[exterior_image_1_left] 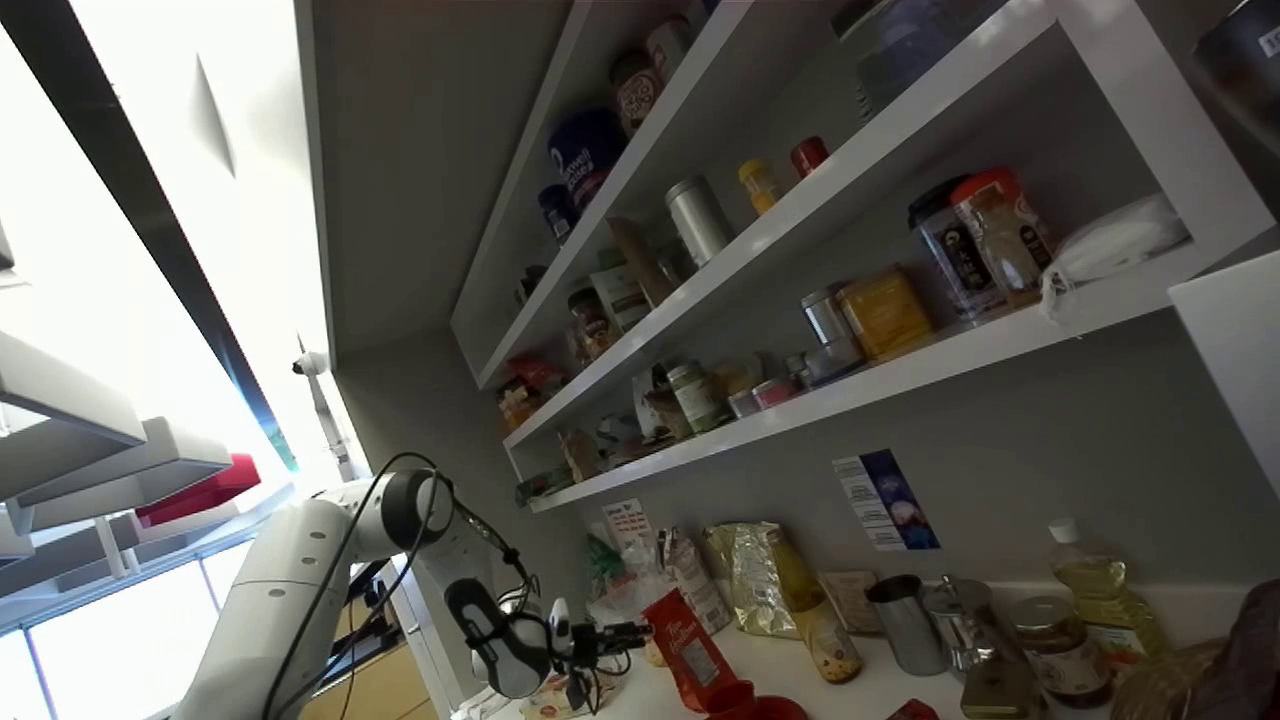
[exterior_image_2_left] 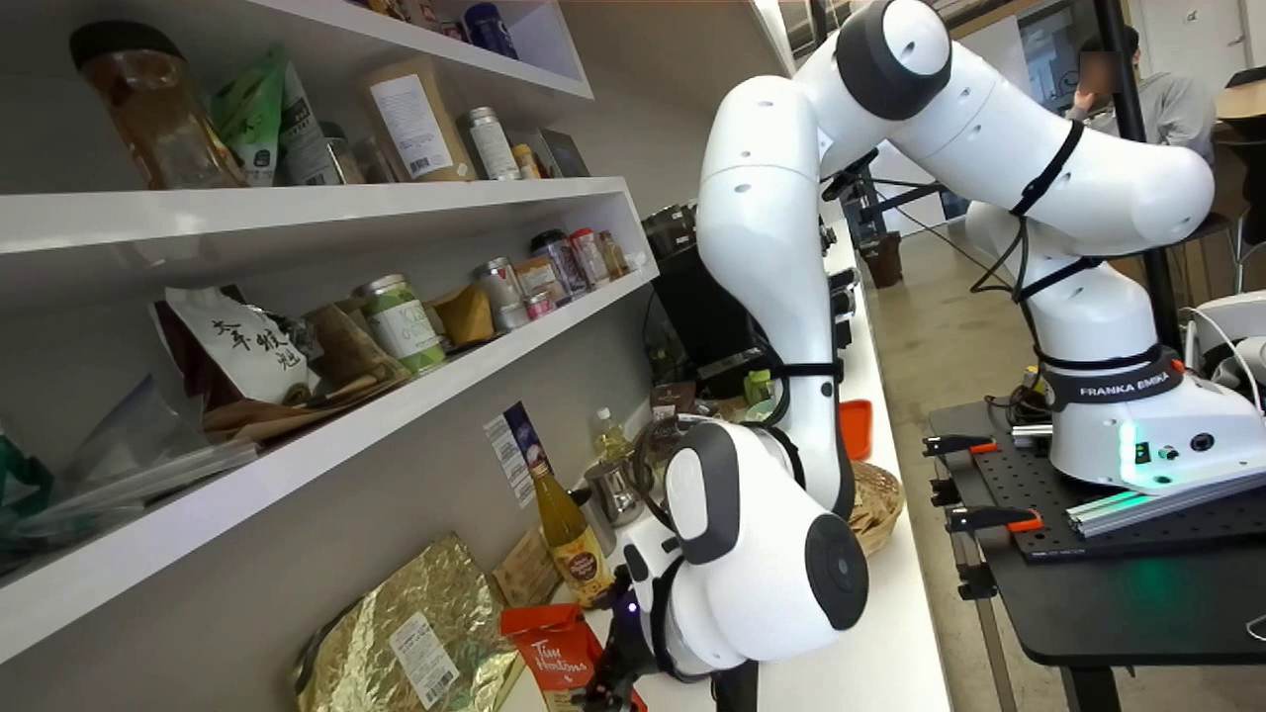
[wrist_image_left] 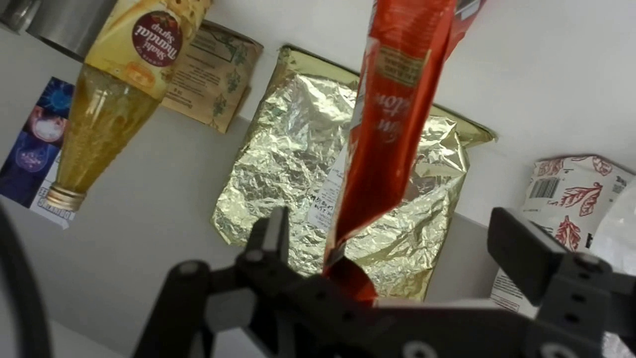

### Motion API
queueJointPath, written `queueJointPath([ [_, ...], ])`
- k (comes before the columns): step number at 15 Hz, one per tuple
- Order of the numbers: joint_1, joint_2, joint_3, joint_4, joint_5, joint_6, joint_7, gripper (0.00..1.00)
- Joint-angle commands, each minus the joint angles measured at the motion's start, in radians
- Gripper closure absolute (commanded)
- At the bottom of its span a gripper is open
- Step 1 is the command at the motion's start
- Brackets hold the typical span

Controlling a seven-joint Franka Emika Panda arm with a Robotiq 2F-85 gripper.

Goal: Put the orange packet on the shelf

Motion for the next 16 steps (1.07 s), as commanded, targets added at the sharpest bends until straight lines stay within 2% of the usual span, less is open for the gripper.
queueJointPath([
  [1, 0.009, 0.073, 0.009, 0.070, -0.040, -0.081, 0.090, 0.00],
  [5, -0.011, 0.082, -0.001, 0.071, -0.041, -0.145, 0.139, 0.00],
  [8, -0.035, 0.088, -0.001, 0.070, -0.038, -0.139, 0.163, 0.00],
  [9, -0.044, 0.089, 0.002, 0.068, -0.038, -0.127, 0.172, 0.25],
  [10, -0.048, 0.089, 0.001, 0.065, -0.042, -0.127, 0.182, 0.26],
  [16, -0.054, 0.094, 0.007, 0.049, -0.044, -0.120, 0.211, 0.73],
])
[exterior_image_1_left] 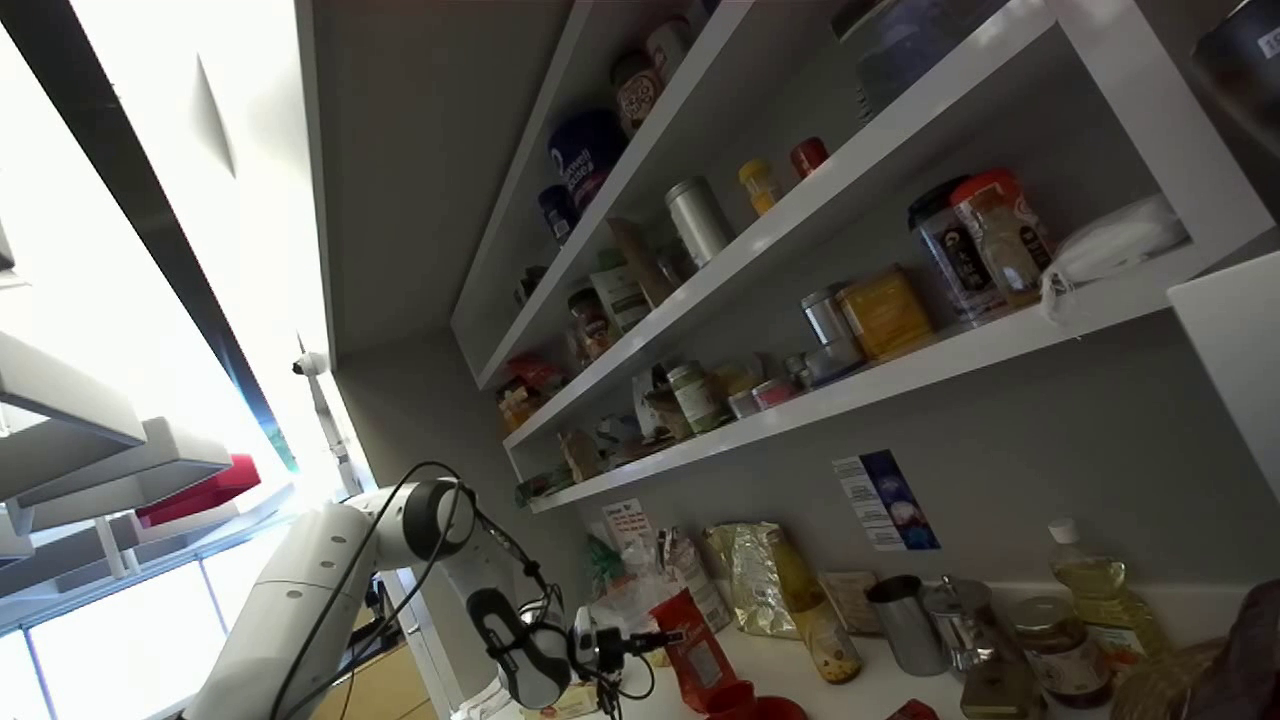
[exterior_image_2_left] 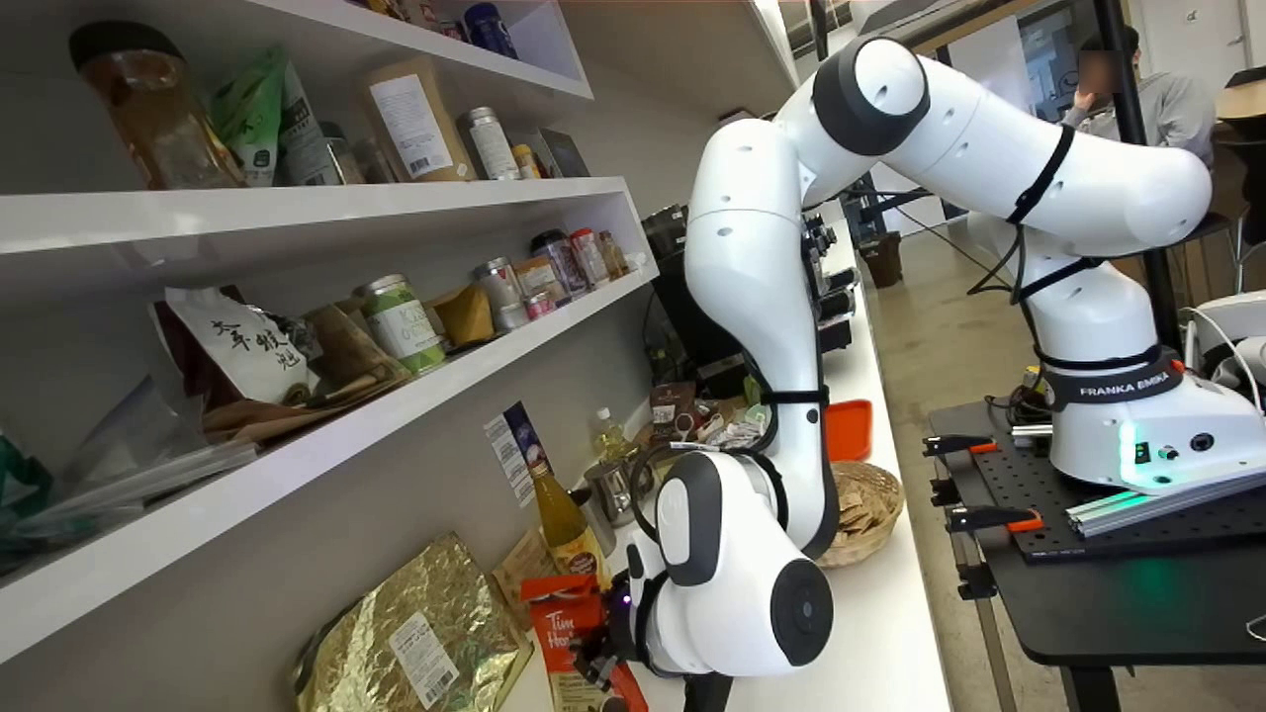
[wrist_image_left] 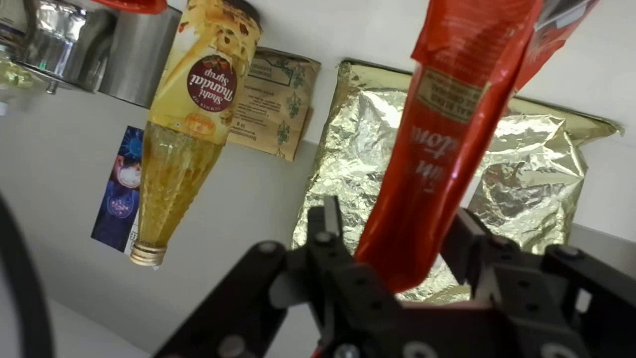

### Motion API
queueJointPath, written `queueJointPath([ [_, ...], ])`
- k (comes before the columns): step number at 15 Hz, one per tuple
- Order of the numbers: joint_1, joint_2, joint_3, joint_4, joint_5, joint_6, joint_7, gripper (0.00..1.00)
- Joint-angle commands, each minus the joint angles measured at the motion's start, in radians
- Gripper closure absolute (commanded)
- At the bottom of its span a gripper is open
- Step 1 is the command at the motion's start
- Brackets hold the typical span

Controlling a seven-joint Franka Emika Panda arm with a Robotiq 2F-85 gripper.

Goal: Put the orange packet on the shelf

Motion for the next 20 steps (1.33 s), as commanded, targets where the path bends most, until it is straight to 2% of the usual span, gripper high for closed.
queueJointPath([
  [1, -0.009, 0.010, 0.011, -0.003, -0.024, 0.006, 0.036, 0.79],
  [3, -0.008, 0.013, 0.014, -0.004, -0.024, 0.008, 0.037, 0.95],
  [5, -0.007, 0.013, 0.017, -0.004, -0.022, 0.009, 0.033, 1.00],
  [9, 0.013, -0.012, 0.039, -0.018, 0.008, -0.010, -0.015, 0.99],
  [13, 0.043, -0.082, 0.089, -0.074, 0.017, -0.012, -0.061, 0.99],
  [20, 0.103, -0.319, 0.172, -0.308, 0.129, -0.148, -0.057, 0.99],
])
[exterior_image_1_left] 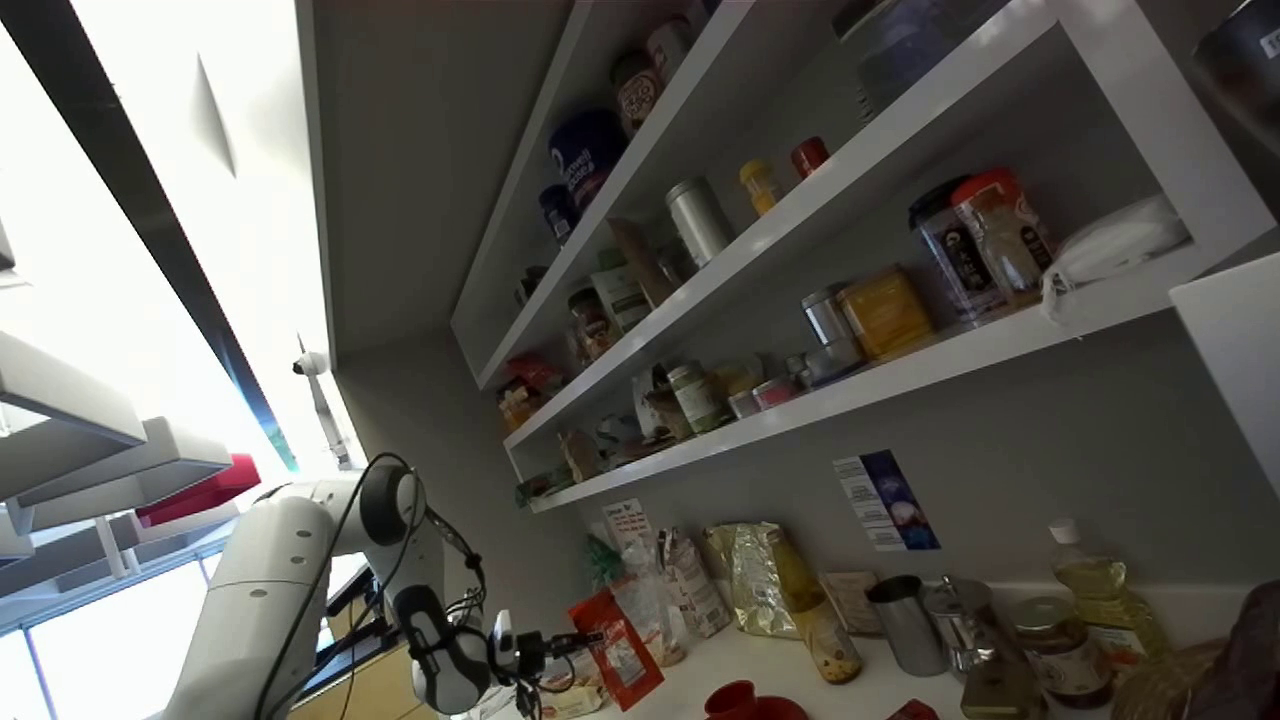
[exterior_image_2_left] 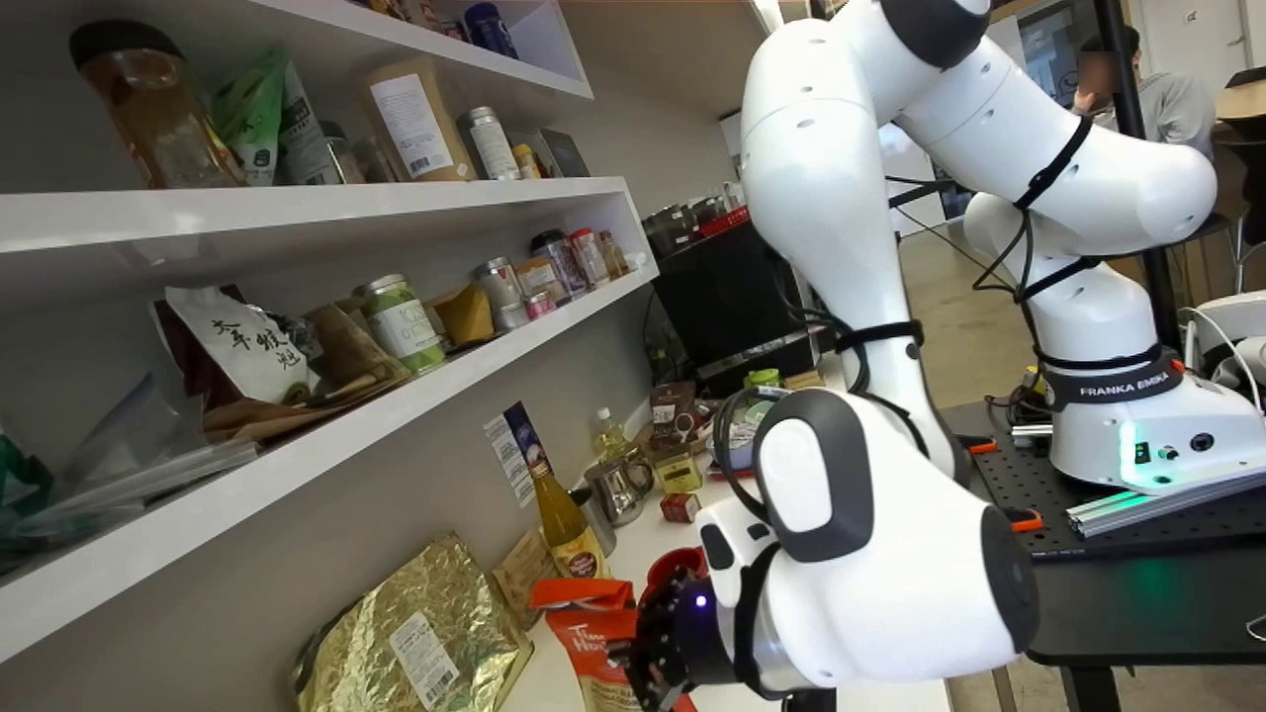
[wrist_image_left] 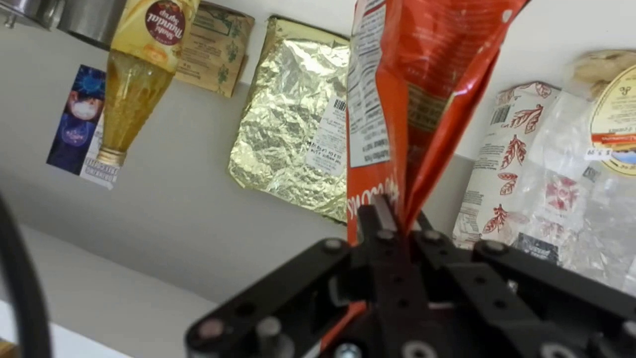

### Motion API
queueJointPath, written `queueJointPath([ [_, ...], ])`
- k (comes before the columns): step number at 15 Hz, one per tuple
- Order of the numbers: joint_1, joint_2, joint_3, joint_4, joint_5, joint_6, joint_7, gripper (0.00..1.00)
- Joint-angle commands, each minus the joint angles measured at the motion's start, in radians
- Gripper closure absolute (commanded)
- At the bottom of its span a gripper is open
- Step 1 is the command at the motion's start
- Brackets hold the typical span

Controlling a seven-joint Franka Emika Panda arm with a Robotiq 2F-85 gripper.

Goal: Put the orange packet on the shelf

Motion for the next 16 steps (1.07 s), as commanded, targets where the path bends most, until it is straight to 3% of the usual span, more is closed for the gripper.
queueJointPath([
  [1, 0.009, -0.183, 0.025, -0.168, 0.078, -0.074, -0.002, 0.99],
  [3, -0.010, -0.282, 0.033, -0.244, 0.100, -0.078, 0.002, 0.99],
  [7, -0.101, -0.476, 0.005, -0.368, 0.050, 0.064, -0.005, 0.99],
  [12, -0.229, -0.712, -0.129, -0.465, -0.089, 0.345, -0.053, 0.99],
  [16, -0.278, -0.899, -0.255, -0.527, -0.149, 0.504, -0.115, 0.99],
])
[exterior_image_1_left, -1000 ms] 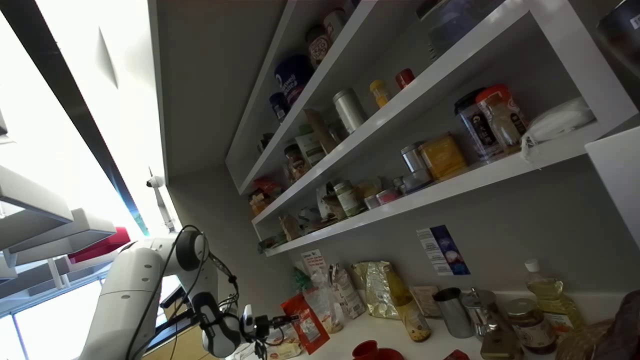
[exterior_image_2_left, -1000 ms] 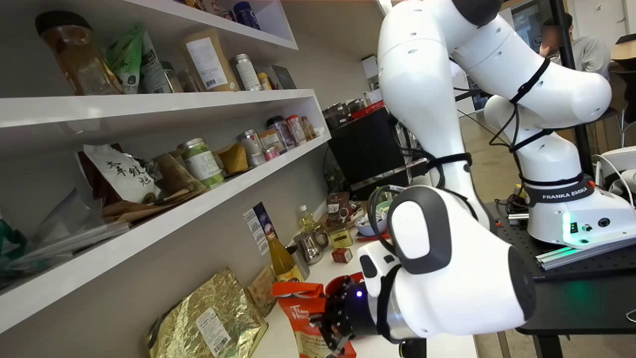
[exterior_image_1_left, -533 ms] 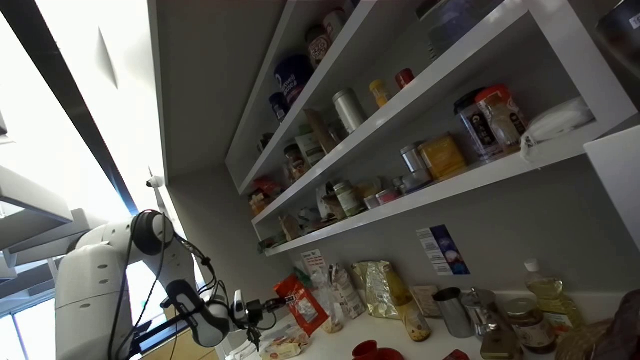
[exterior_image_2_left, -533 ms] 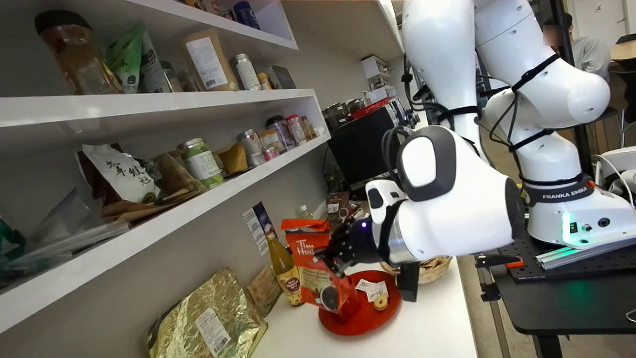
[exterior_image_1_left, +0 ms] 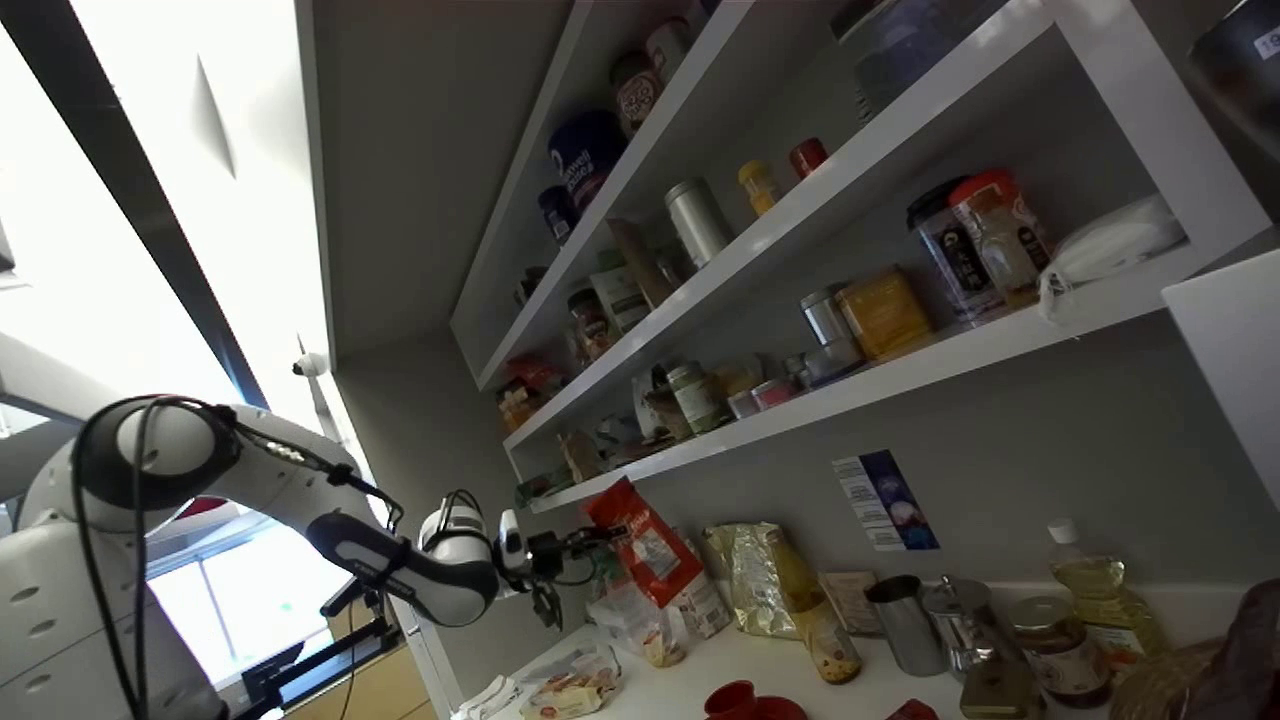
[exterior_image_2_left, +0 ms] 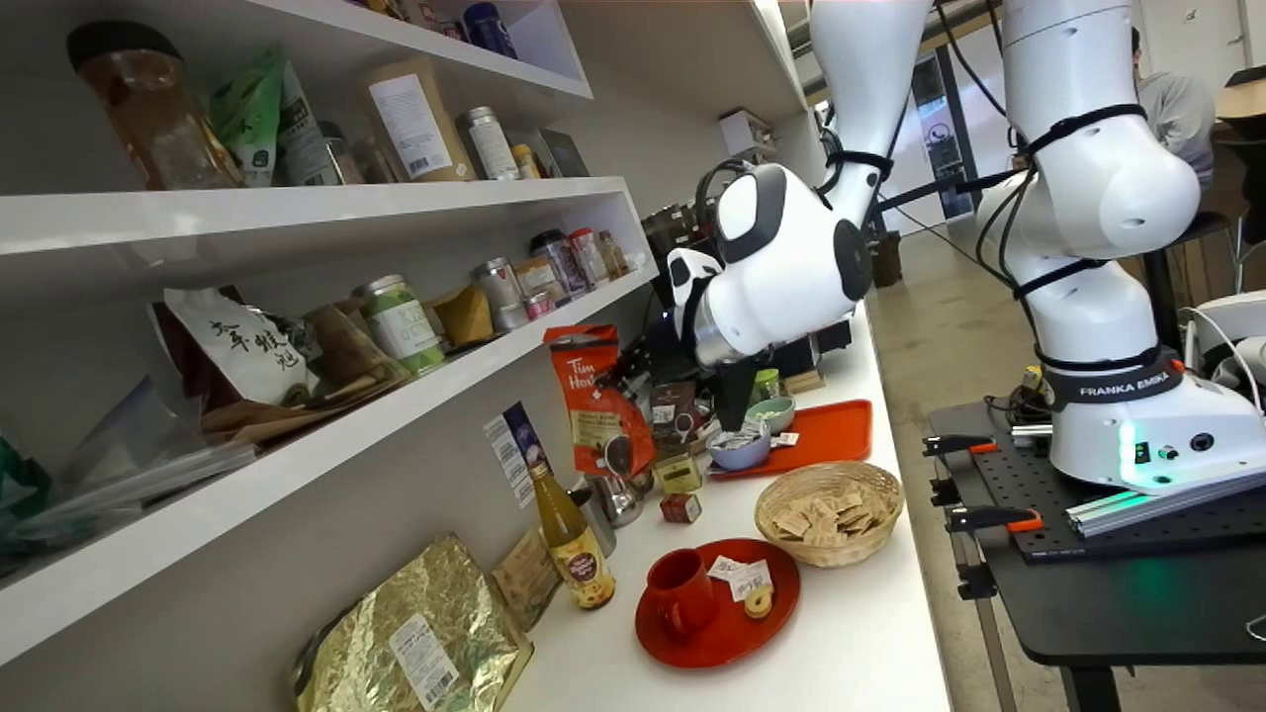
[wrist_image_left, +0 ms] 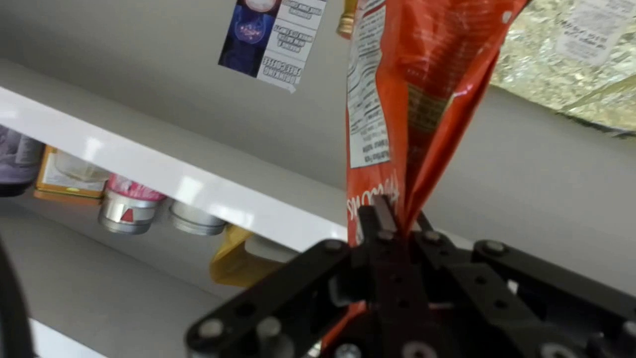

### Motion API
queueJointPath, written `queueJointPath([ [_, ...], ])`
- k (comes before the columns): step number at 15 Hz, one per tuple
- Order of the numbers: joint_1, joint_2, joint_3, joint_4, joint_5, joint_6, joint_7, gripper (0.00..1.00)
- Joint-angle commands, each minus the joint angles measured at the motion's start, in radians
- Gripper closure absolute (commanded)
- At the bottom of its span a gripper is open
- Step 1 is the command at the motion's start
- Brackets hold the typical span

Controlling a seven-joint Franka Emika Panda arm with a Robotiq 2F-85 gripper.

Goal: Put the orange packet on the shelf

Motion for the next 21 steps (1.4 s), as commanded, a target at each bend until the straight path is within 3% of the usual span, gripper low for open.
queueJointPath([
  [1, -0.025, -0.211, -0.097, -0.100, -0.041, 0.127, -0.069, 0.99],
  [7, -0.059, -0.543, -0.300, -0.262, -0.006, 0.281, -0.261, 0.99],
  [12, -0.127, -0.700, -0.482, -0.248, 0.033, 0.374, -0.484, 0.99],
  [16, -0.162, -0.674, -0.603, -0.125, 0.076, 0.437, -0.627, 0.99],
  [21, -0.093, -0.462, -0.755, 0.150, 0.181, 0.518, -0.770, 0.99],
])
